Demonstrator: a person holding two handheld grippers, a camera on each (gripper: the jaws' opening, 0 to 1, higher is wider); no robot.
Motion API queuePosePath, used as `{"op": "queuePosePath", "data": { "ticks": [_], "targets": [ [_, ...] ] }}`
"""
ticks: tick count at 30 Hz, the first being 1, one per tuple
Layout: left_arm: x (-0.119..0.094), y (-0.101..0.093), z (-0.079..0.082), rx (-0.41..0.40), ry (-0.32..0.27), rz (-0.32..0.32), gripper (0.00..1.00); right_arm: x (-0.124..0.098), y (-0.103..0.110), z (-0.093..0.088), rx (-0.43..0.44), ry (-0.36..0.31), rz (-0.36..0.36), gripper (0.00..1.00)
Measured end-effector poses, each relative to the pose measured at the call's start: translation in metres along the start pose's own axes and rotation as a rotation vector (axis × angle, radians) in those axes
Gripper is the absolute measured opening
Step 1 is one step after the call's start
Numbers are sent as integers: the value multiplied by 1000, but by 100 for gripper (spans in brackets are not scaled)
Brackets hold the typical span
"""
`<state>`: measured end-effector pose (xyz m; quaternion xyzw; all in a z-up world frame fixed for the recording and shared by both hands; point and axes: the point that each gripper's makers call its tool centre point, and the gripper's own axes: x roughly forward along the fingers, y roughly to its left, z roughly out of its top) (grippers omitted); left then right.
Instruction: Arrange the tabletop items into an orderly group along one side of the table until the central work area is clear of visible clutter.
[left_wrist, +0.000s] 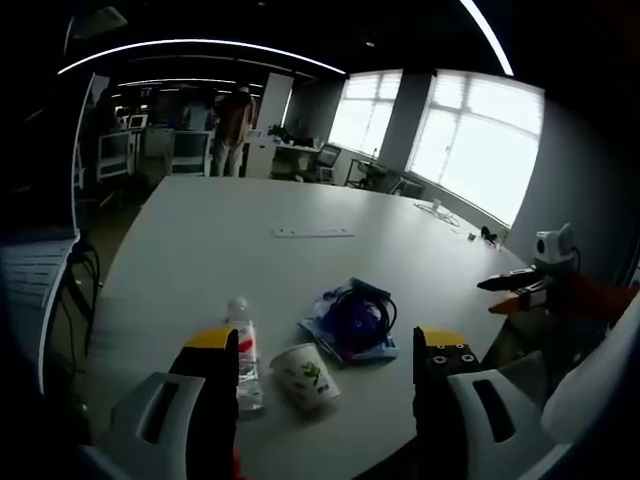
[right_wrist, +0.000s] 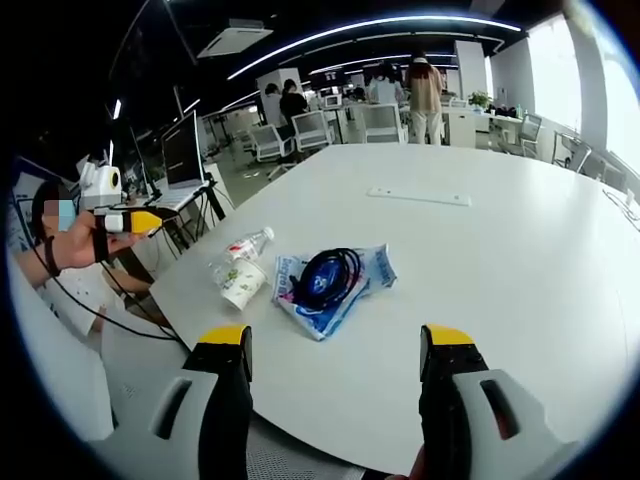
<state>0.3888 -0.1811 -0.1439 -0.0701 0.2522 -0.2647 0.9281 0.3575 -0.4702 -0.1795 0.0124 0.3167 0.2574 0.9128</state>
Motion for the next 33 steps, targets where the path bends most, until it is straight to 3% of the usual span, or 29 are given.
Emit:
{"op": "queuePosePath", "data": {
  "ticks": [33],
  "targets": [
    [5,6,-11,-2,32,4,72,5,1,1,-2,6,17,67]
  ]
}}
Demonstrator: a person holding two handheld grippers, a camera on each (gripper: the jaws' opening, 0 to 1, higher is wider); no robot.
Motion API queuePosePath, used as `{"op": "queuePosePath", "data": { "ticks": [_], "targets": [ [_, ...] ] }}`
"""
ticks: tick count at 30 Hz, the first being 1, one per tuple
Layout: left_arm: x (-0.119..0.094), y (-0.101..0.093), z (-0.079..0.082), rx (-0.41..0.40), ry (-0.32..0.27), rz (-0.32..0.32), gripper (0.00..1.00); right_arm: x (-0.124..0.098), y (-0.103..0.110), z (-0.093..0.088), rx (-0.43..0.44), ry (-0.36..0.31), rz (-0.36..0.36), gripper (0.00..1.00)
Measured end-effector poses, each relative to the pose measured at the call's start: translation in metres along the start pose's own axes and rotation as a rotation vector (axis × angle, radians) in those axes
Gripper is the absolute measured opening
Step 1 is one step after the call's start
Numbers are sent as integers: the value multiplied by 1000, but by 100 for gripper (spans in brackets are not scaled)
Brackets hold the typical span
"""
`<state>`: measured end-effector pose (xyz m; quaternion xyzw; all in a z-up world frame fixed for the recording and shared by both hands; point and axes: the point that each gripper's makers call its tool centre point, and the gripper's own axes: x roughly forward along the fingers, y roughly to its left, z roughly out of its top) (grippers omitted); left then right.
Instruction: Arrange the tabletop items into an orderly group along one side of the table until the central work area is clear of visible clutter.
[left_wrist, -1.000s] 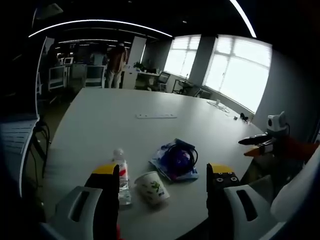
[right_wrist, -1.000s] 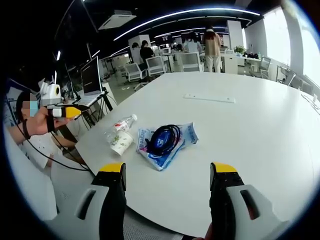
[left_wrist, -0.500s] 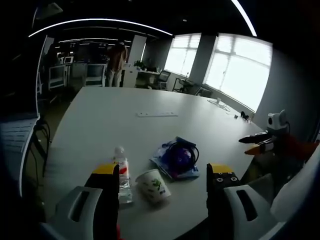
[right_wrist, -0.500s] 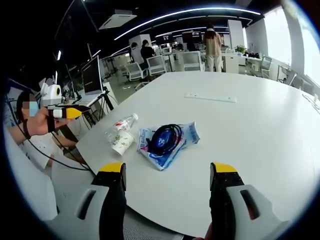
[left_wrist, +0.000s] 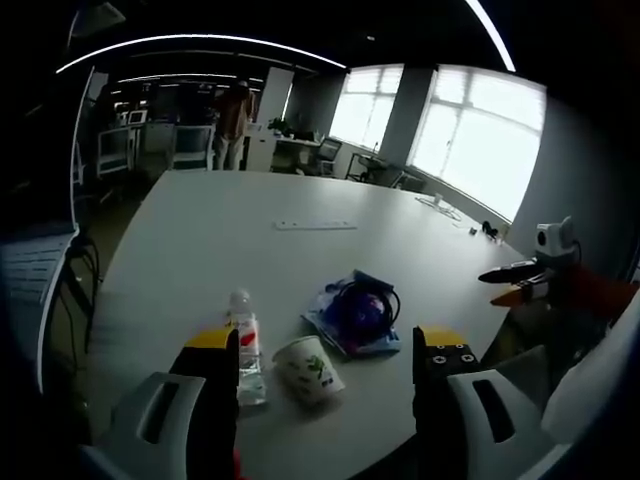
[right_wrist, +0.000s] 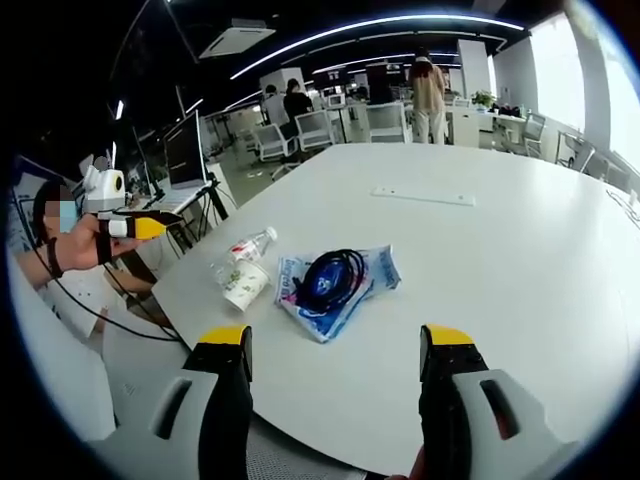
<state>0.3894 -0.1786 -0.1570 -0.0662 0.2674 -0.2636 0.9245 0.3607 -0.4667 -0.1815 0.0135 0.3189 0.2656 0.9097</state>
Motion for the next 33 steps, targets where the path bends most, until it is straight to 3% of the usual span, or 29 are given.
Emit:
{"op": "queuePosePath", "data": {
  "ticks": [22,33],
  "targets": [
    [16,9,1,40,35,-5,71,-1,2,-7,-1,18,1,67],
    [32,23,2,39,49,-10,71,-2,4,-7,-3,20,4,67]
  ]
}}
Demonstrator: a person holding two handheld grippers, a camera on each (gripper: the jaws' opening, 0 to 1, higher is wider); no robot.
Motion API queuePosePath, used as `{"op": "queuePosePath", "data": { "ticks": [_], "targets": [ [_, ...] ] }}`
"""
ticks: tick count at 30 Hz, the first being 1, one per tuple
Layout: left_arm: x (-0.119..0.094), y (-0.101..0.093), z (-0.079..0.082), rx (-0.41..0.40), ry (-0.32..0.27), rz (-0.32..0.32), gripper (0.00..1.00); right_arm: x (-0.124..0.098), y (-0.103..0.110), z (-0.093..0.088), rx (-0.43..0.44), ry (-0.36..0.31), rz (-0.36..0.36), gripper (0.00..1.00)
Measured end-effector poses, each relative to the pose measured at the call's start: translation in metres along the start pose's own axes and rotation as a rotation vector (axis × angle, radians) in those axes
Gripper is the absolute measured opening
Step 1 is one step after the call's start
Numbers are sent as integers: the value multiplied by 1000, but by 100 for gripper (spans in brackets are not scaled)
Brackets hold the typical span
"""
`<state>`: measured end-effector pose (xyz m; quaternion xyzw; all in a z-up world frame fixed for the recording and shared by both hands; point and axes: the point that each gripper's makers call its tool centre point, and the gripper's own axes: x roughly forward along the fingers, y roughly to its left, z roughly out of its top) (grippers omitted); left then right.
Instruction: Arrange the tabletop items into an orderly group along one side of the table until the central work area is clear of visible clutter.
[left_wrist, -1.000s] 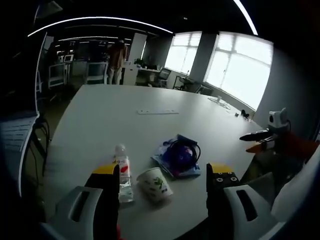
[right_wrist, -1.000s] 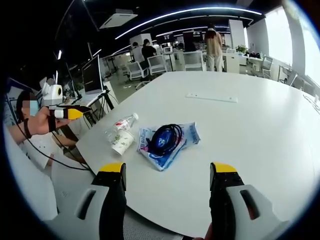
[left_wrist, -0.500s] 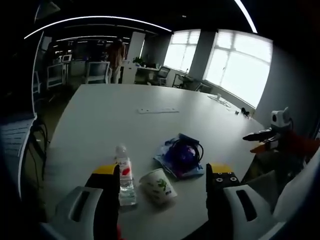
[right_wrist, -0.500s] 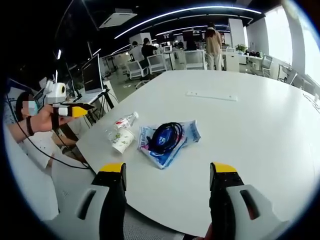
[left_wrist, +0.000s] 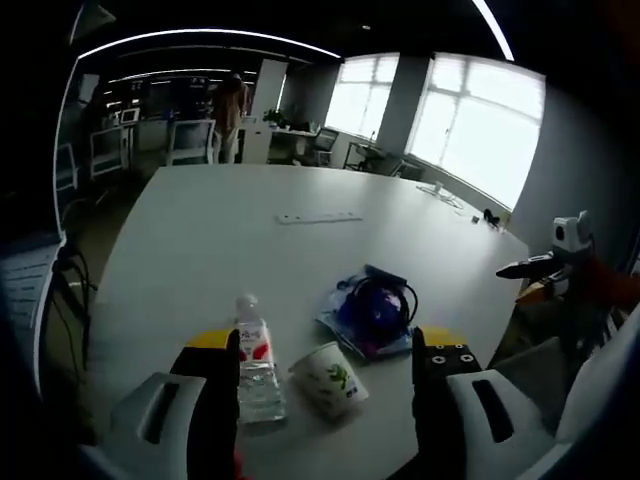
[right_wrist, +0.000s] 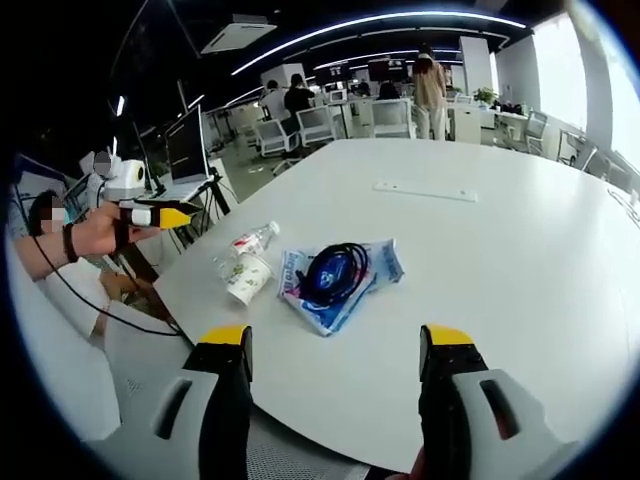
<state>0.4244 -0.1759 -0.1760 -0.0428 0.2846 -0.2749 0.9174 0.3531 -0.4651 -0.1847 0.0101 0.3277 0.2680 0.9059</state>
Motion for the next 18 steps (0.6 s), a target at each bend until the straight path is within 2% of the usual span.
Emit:
{"op": "queuePosePath", "data": {
  "ticks": [12,18],
  "targets": [
    [19,10,-2,5,28,-4,71,-2,1,-6,0,22,2,67],
    [32,24,-12,-4,61,6,71,-1,3,-7,-7,33,7,67]
  ]
}}
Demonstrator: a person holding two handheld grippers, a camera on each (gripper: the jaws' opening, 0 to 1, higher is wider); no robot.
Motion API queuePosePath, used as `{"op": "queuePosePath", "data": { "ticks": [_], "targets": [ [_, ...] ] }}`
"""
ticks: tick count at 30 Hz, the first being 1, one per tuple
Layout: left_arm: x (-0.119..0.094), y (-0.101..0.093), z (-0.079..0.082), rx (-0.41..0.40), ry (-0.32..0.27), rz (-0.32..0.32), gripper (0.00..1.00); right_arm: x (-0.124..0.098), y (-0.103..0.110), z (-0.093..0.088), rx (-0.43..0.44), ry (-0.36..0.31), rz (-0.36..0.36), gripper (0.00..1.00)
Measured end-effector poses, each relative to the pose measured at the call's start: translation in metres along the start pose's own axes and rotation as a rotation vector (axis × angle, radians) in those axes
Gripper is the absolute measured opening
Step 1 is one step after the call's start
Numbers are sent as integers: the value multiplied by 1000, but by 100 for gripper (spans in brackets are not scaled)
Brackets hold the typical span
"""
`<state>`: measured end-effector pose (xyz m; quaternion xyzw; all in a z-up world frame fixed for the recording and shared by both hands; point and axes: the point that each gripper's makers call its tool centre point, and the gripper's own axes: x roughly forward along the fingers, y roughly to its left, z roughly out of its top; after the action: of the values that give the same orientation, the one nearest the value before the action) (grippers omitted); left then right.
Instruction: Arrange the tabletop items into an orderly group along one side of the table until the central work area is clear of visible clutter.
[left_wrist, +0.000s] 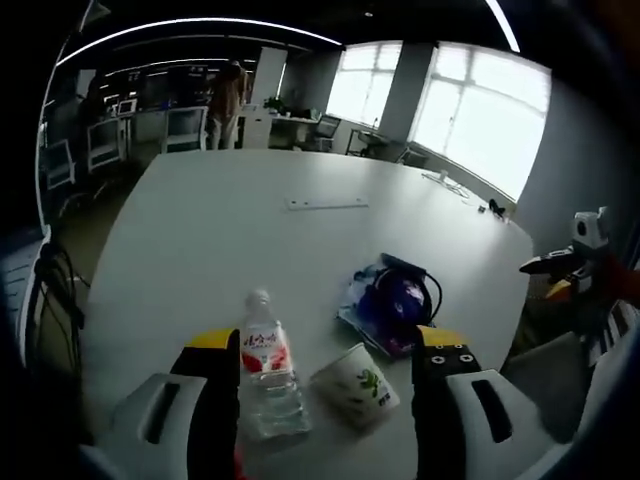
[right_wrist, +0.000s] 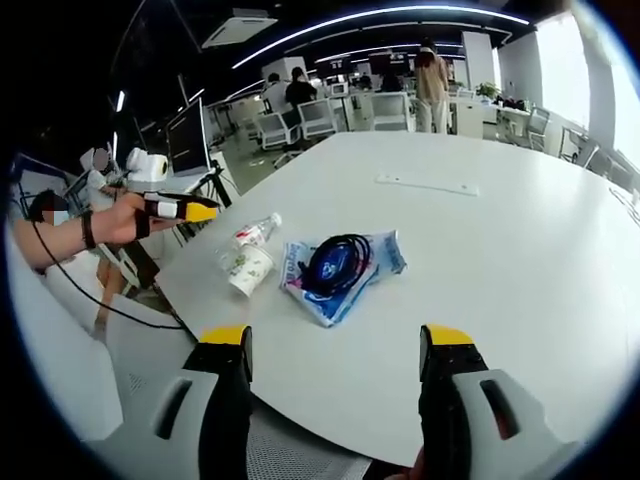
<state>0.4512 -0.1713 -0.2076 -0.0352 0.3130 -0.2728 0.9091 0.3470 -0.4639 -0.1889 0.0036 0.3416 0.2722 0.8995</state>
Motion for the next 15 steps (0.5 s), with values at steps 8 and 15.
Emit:
{"op": "queuePosePath", "data": {
  "ticks": [8,15],
  "targets": [
    [13,21,-9,-19,33,23,70,-1,-1,1,4,2,-4,67],
    [27,34,-13,-34,60,42,69,-3,-1,-3,8,17,-6,67]
  ]
}}
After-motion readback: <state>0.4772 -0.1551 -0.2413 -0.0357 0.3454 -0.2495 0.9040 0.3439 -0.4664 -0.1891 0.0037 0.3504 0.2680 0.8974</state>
